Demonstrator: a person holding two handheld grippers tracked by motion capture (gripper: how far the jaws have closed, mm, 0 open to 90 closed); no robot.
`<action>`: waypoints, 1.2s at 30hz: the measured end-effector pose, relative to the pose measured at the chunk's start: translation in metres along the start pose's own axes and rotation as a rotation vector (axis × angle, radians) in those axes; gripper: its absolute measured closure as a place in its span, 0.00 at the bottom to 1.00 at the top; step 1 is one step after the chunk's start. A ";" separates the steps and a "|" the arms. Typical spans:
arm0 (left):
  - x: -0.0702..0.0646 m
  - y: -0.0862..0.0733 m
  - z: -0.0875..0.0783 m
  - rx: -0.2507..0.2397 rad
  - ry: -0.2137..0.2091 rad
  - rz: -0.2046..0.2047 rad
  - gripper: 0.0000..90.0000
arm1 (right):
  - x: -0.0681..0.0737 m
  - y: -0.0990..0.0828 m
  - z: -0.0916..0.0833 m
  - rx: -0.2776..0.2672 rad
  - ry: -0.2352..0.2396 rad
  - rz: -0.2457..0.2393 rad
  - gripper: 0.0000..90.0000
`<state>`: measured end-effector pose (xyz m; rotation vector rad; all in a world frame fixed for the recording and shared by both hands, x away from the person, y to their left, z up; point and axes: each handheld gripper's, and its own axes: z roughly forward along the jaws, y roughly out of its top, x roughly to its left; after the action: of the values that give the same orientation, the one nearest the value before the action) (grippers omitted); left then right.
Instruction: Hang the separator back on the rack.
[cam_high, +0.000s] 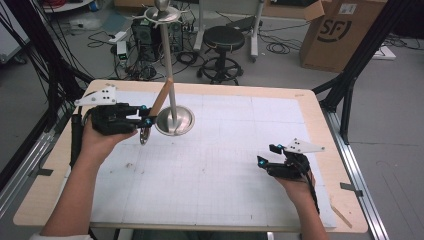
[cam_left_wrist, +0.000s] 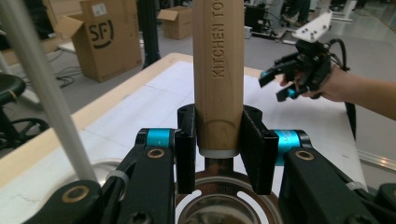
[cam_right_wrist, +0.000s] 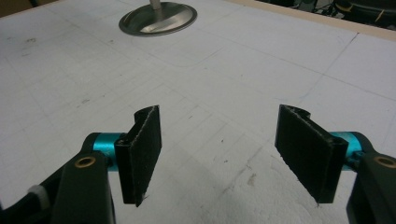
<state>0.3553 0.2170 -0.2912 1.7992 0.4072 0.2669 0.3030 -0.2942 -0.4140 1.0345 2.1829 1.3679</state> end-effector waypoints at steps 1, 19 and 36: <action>0.002 0.003 -0.001 -0.001 0.005 0.004 0.77 | 0.000 0.000 0.000 0.000 0.001 0.000 0.34; 0.018 0.051 -0.010 -0.035 0.100 0.039 0.76 | 0.000 0.000 0.001 -0.001 0.004 -0.003 0.34; 0.043 0.081 -0.035 -0.094 0.200 0.033 0.77 | 0.001 0.000 0.003 0.009 0.007 -0.007 0.34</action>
<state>0.3920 0.2474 -0.2051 1.6940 0.4981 0.4845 0.3041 -0.2917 -0.4155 1.0252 2.1978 1.3617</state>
